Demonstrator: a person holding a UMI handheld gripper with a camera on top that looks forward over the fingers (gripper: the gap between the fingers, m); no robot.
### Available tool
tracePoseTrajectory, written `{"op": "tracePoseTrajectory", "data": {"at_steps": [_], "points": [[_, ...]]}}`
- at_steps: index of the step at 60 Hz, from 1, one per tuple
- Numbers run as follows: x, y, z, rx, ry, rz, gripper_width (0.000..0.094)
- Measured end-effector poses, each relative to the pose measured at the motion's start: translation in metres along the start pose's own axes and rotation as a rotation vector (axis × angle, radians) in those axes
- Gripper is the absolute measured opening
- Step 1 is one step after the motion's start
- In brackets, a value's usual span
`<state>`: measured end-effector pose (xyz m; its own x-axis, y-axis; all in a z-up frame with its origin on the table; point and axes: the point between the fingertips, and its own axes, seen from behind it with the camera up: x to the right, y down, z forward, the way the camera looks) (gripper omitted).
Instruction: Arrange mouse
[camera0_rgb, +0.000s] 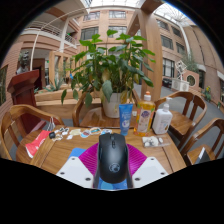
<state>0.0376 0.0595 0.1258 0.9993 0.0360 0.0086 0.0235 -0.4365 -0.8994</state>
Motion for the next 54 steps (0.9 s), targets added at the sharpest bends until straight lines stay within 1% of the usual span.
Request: {"op": "tracePoseTrajectory", "data": {"at_steps": [2, 5, 8, 12, 15, 17, 21, 22, 26, 27, 29, 30, 35, 43, 54], "points": [[-0.013, 0.035, 0.011, -0.049, -0.016, -0.001, 0.0375], [-0.026, 0.066, 0.024, -0.117, -0.019, -0.011, 0.0377], [-0.033, 0.093, 0.034, -0.163, -0.021, -0.025, 0.0379], [-0.042, 0.119, 0.040, -0.201, -0.027, -0.024, 0.0395], [-0.046, 0.129, 0.042, -0.223, -0.038, -0.008, 0.0440], [-0.045, 0.125, 0.042, -0.195, -0.029, -0.016, 0.0470], [-0.046, 0.123, 0.037, -0.197, -0.028, -0.021, 0.0559], [-0.046, 0.121, 0.035, -0.194, -0.027, -0.018, 0.0601], [-0.047, 0.107, 0.022, -0.177, -0.035, -0.017, 0.0856], [-0.047, 0.104, 0.018, -0.172, -0.034, -0.019, 0.0865], [-0.046, 0.098, 0.008, -0.160, -0.029, -0.020, 0.0832], [-0.045, 0.096, 0.002, -0.155, -0.025, -0.021, 0.0832], [-0.047, 0.083, -0.030, -0.142, -0.020, -0.014, 0.0864], [-0.052, 0.072, -0.096, -0.119, -0.017, -0.015, 0.0861], [-0.055, 0.071, -0.183, -0.089, -0.007, -0.020, 0.0853]]}}
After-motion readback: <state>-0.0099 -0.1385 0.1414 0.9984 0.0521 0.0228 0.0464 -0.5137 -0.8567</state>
